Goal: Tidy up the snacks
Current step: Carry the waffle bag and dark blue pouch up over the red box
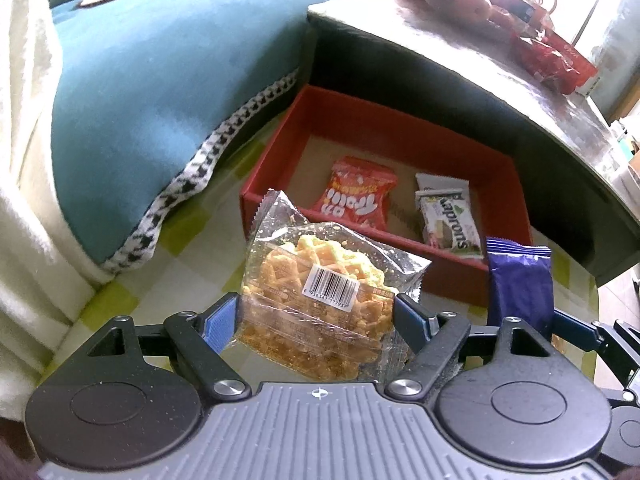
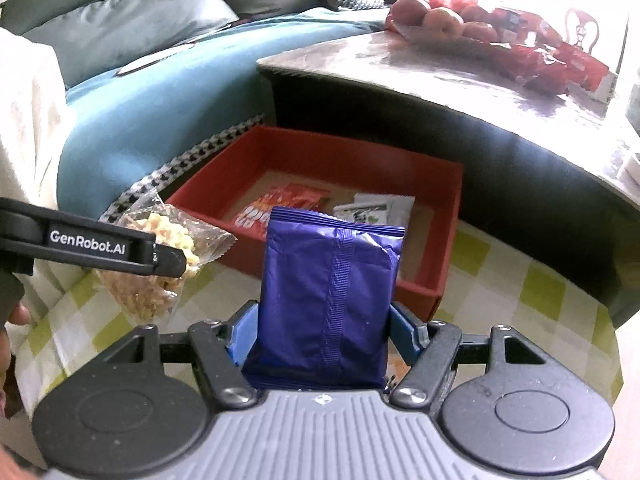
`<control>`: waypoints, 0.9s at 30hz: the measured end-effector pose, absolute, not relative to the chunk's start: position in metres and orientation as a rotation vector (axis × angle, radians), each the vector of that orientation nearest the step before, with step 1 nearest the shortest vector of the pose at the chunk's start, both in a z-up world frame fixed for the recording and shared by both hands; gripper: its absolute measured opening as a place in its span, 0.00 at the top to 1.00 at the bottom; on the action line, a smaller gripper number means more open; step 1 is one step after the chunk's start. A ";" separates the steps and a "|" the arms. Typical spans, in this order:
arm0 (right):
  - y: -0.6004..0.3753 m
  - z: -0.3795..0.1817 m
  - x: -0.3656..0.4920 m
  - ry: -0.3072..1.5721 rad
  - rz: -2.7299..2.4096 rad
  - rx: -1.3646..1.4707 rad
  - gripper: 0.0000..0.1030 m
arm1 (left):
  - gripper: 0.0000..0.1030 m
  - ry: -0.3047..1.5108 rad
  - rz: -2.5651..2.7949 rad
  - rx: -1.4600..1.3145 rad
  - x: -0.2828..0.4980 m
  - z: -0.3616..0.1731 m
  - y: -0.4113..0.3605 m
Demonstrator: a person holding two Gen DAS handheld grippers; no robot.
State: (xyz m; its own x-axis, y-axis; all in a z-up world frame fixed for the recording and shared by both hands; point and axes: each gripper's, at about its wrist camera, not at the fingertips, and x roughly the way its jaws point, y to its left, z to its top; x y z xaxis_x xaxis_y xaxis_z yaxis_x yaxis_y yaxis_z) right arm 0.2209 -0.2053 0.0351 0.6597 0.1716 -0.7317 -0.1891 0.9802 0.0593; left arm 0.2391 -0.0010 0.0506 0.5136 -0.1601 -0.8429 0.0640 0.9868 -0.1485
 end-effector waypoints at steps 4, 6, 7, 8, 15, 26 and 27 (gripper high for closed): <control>-0.214 0.039 0.232 0.818 0.180 0.001 0.32 | 0.17 1.004 -0.134 -0.104 0.251 0.056 -0.007; -0.218 0.041 0.237 0.813 0.171 0.008 0.32 | 0.17 0.995 -0.138 -0.106 0.257 0.059 -0.011; -0.220 0.042 0.240 0.810 0.166 0.011 0.32 | 0.17 0.992 -0.141 -0.106 0.259 0.060 -0.013; -0.222 0.043 0.242 0.806 0.162 0.013 0.32 | 0.17 0.989 -0.145 -0.107 0.261 0.061 -0.015; -0.230 0.047 0.262 0.794 0.149 0.025 0.32 | 0.17 0.980 -0.163 -0.106 0.279 0.064 -0.031; -0.234 0.045 0.285 0.794 0.140 0.027 0.32 | 0.17 0.962 -0.156 -0.103 0.303 0.066 -0.045; -0.235 0.044 0.286 0.795 0.137 0.026 0.32 | 0.17 0.962 -0.156 -0.103 0.304 0.066 -0.046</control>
State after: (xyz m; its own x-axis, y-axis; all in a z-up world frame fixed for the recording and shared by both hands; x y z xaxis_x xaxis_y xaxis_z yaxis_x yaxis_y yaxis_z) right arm 0.2865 -0.2346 0.0444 0.6916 0.1328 -0.7099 -0.1129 0.9907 0.0754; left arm 0.3037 -0.0460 0.0658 0.5616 -0.1780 -0.8080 0.0868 0.9839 -0.1564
